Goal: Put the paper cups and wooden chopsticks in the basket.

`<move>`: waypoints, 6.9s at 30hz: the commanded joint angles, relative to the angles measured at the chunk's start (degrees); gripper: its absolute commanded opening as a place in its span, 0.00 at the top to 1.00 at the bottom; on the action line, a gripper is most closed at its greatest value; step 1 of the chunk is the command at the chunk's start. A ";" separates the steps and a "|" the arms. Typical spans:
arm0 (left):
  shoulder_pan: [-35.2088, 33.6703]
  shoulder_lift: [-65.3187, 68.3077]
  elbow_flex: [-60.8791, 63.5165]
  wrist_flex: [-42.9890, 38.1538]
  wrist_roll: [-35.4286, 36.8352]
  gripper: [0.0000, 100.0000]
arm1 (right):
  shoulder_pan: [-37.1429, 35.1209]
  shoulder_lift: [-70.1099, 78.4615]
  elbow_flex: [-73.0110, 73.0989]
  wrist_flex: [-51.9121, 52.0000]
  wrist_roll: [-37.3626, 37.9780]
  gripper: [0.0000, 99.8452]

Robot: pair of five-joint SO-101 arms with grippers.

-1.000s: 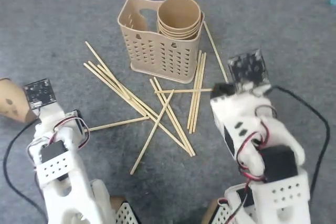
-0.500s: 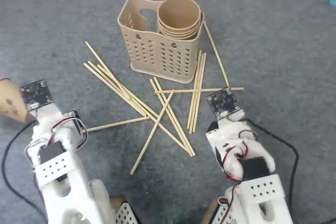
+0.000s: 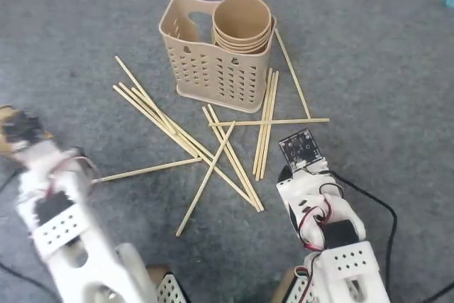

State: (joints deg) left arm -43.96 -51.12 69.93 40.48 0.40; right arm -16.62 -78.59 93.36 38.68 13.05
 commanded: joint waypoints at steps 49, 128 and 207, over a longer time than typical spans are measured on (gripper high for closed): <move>-10.90 107.60 -147.03 60.31 1.32 0.84 | 0.22 -4.18 0.97 0.13 3.60 0.99; 8.09 42.02 -49.01 38.77 -26.55 0.84 | 0.31 -4.18 0.97 0.31 6.77 0.99; 59.96 56.18 -101.32 26.02 9.67 0.91 | 0.31 -4.18 1.93 -2.68 6.86 0.99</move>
State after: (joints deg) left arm 18.46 6.20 -30.73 66.24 10.07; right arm -16.70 -81.67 95.47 37.27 19.47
